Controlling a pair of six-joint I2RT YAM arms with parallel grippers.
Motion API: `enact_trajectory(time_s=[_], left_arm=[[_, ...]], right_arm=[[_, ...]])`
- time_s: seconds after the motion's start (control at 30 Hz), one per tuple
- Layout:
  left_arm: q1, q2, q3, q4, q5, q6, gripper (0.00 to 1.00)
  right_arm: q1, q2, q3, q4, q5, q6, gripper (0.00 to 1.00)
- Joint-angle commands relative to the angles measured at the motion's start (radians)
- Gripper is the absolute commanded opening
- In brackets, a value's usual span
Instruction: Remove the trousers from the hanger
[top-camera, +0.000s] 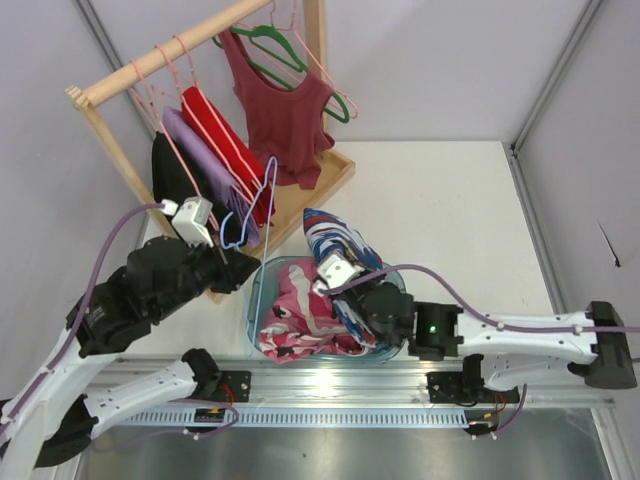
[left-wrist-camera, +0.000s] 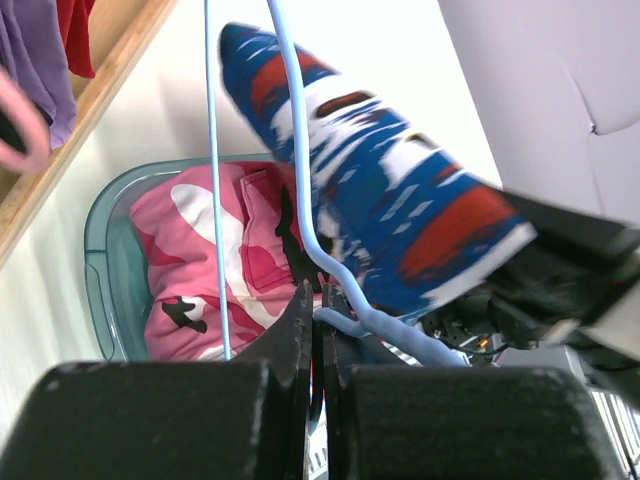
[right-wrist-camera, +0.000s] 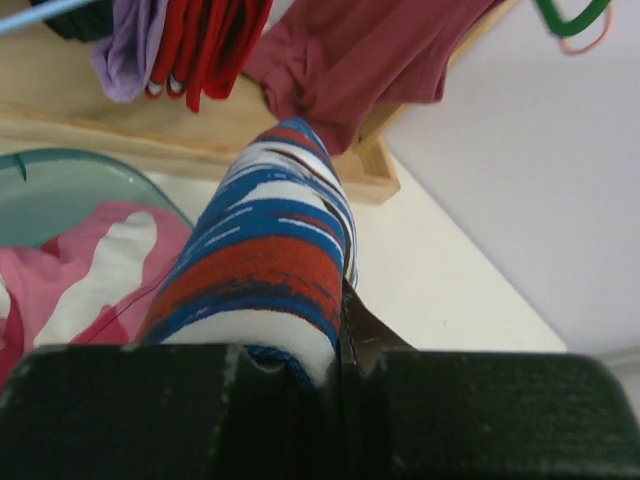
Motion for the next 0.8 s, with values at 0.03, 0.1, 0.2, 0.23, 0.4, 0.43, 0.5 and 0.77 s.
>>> enact_trajectory(time_s=[0.03,0.1,0.2,0.23,0.4,0.43,0.5,0.77], left_arm=[[0.0,-0.019,0.0,-0.003,0.004,-0.001,0.0],[0.0,-0.025,-0.005,-0.009,0.007,-0.001,0.0],[0.001,-0.051,-0.031,-0.014,0.012,-0.013,0.0],[0.0,-0.059,-0.037,-0.012,0.021,-0.015,0.0],[0.0,-0.084,-0.074,-0.029,0.03,-0.024,0.0],[0.0,-0.091,-0.074,-0.031,0.032,-0.024,0.0],[0.0,-0.096,-0.08,-0.038,0.027,-0.025,0.0],[0.0,-0.107,-0.096,-0.031,0.023,-0.031,0.0]], right_arm=[[0.049,0.132,0.089,0.063,0.15,0.08,0.0],[0.05,0.17,0.121,0.077,0.159,0.109,0.0],[0.046,0.229,0.163,0.102,0.141,0.13,0.0],[0.043,0.243,0.172,0.108,0.135,0.132,0.0],[0.059,0.35,0.255,0.1,0.115,0.152,0.0],[0.064,0.361,0.265,0.106,0.121,0.146,0.0],[0.072,0.391,0.272,0.131,0.13,0.144,0.0],[0.073,0.463,0.348,0.143,0.11,0.143,0.0]])
